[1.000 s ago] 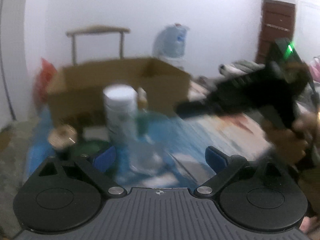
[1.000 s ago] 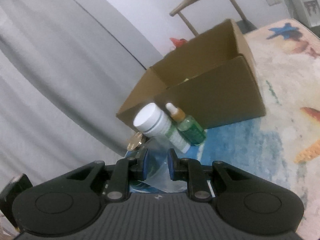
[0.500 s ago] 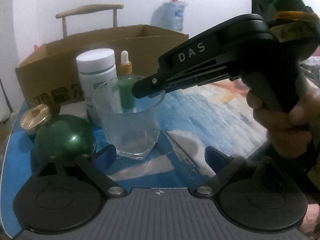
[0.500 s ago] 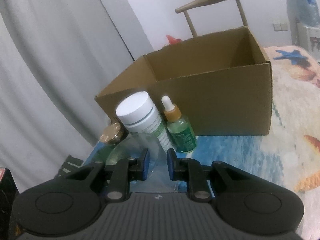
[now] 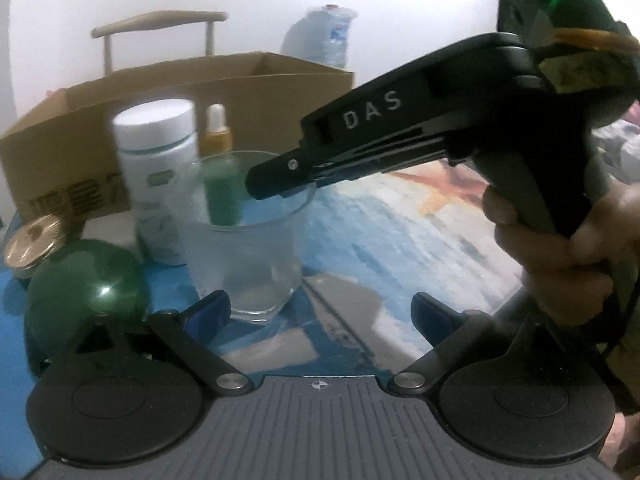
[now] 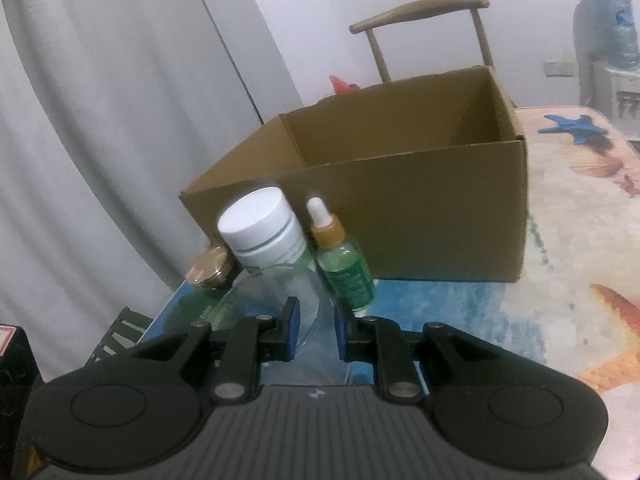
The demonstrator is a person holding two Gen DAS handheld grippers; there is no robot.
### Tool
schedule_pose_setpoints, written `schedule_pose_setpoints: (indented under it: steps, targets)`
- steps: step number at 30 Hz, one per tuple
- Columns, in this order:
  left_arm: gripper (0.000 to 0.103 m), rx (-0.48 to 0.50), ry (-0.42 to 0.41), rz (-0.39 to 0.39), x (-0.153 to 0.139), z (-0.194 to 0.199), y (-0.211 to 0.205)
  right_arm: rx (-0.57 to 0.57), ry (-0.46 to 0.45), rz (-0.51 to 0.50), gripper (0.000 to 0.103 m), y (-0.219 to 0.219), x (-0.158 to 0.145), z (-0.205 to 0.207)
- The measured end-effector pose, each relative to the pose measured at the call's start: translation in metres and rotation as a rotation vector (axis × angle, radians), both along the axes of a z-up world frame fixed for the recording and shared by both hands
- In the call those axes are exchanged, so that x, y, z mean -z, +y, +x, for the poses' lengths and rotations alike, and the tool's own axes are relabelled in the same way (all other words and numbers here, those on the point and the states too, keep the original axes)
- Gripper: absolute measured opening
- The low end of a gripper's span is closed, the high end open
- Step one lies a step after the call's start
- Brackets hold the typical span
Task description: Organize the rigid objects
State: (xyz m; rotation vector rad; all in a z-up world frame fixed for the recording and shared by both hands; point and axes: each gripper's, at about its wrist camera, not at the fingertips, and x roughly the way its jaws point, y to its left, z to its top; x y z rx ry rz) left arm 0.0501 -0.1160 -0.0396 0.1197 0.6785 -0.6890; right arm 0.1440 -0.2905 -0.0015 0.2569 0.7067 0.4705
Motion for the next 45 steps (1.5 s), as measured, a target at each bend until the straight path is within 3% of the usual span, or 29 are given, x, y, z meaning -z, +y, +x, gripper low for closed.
schedule_pose_setpoints:
  steps: [16,25,32,38,45]
  targets:
    - [0.097,0.106,-0.029,-0.018,0.001,-0.003,-0.035,0.113,0.022,0.003,0.02,-0.049,-0.003,-0.012]
    - [0.097,-0.017,-0.117,-0.013,-0.004,-0.004,-0.02,0.116,0.026,0.026,0.02,-0.051,-0.002,-0.011]
    - [0.096,-0.053,-0.12,0.012,-0.002,0.012,-0.031,0.117,0.02,0.024,0.02,-0.051,-0.002,-0.012]
    - [0.079,-0.062,-0.122,0.049,-0.003,0.021,-0.042,0.113,0.017,0.029,0.021,-0.051,-0.001,-0.012]
    - [0.071,-0.076,-0.145,0.072,-0.003,0.025,-0.05,0.103,0.016,0.036,0.021,-0.052,0.0,-0.01]
